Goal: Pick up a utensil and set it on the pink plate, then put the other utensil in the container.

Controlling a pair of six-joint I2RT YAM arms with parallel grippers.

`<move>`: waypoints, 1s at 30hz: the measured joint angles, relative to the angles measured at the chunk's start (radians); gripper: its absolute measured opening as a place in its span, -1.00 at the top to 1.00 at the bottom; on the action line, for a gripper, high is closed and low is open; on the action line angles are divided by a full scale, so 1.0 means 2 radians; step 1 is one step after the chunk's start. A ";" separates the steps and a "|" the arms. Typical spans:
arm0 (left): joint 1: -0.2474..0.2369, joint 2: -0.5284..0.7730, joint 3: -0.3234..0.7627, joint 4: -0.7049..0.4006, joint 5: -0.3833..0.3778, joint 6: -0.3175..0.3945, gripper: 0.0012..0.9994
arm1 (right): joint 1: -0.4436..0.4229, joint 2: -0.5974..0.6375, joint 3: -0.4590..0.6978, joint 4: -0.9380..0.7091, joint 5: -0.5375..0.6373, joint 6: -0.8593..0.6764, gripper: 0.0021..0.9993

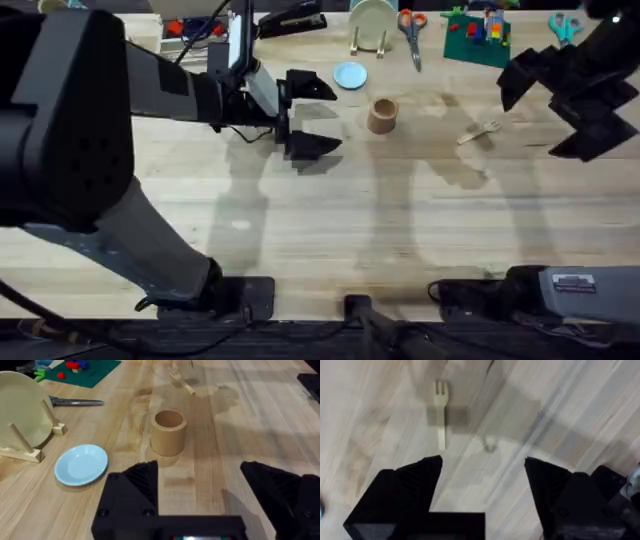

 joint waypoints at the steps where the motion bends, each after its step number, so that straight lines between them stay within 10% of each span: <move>1: 0.000 0.000 0.000 0.000 0.000 0.000 -0.99 | -0.003 0.006 0.000 0.000 0.001 0.004 -0.99; 30: 0.000 0.000 0.000 0.000 0.000 -0.003 -0.99 | -0.017 0.133 -0.050 0.175 -0.004 0.055 -0.99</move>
